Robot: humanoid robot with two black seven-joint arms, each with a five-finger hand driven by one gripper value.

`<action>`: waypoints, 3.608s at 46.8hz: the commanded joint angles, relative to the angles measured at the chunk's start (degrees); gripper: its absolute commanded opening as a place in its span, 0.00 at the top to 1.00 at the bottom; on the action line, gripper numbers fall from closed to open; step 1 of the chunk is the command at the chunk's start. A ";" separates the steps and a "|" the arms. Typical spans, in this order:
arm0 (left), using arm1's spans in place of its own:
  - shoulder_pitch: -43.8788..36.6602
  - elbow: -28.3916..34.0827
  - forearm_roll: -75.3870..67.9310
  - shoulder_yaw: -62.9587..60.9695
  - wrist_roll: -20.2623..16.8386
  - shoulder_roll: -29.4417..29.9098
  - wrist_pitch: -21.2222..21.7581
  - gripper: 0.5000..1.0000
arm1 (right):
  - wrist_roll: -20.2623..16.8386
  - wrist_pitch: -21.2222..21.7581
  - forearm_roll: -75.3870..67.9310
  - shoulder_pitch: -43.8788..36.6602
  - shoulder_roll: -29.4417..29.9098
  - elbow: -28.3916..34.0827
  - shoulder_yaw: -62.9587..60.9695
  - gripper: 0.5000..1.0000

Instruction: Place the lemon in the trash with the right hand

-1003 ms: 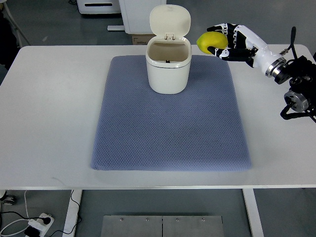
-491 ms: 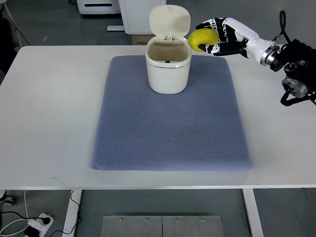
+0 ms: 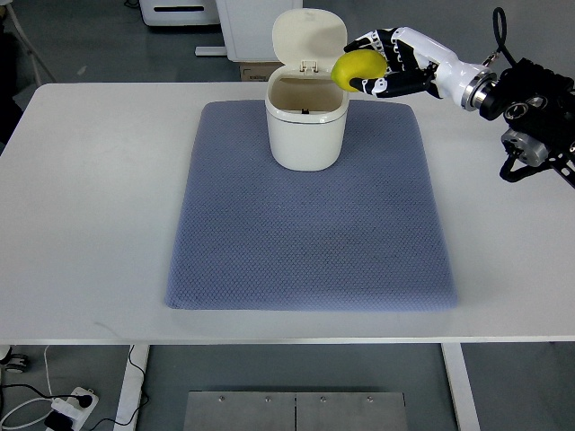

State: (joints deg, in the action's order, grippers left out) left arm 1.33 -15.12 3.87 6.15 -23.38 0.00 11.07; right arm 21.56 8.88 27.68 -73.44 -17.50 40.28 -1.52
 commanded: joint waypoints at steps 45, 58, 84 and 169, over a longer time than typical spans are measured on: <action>-0.01 0.00 0.00 0.00 0.00 0.00 0.00 0.00 | -5.21 -2.81 -0.52 -1.62 12.31 -10.57 0.91 1.00; -0.01 0.00 0.00 0.00 0.00 0.00 0.00 0.00 | -5.21 -3.34 -1.66 -1.44 12.40 -10.48 0.91 0.67; -0.01 0.00 0.00 0.00 0.00 0.00 0.00 0.00 | -5.03 0.61 -2.01 -1.53 11.70 -9.69 0.91 0.16; -0.01 0.00 0.00 0.00 0.00 0.00 0.00 0.00 | -3.71 0.97 -12.56 25.36 -5.18 1.65 -20.54 0.00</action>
State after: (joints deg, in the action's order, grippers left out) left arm 1.32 -15.12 3.87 6.15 -23.38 0.00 11.07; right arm 17.66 9.84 15.11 -48.82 -22.66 41.87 -22.09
